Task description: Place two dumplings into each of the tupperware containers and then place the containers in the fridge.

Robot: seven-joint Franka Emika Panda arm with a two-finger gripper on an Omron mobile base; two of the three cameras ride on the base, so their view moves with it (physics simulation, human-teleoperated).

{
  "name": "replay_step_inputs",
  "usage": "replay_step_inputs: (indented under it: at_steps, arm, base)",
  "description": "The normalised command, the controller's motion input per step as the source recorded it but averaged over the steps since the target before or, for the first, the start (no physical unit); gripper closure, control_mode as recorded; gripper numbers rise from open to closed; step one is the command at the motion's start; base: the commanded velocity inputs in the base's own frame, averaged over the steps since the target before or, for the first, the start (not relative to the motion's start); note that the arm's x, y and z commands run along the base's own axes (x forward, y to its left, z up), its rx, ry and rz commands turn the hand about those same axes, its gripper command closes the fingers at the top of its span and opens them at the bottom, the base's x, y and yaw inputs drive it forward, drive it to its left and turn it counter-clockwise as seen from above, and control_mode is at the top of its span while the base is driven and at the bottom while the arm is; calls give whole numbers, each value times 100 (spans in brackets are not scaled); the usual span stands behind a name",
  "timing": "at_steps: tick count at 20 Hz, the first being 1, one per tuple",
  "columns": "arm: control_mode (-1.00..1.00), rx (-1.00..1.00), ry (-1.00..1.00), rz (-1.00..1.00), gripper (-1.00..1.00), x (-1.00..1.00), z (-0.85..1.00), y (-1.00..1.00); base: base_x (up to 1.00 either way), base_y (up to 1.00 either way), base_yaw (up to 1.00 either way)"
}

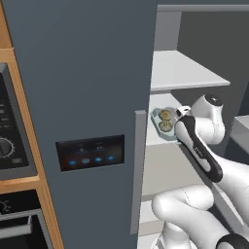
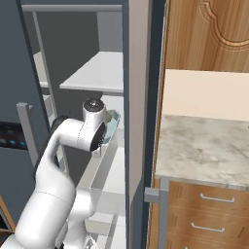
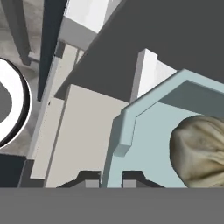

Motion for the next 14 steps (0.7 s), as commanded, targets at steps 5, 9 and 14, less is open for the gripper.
replay_step_inputs:
  at_steps: [5, 9, 14]
  arm:
    - [-100, 1, 0, 0, 100, 53, -27, 0]
    - [-100, 4, 0, 0, 100, 48, -29, 0]
    - [-100, 1, 0, 0, 100, 40, -13, 0]
  base:
    - [0, 0, 0]
    - [0, 0, 0]
    - [0, 0, 0]
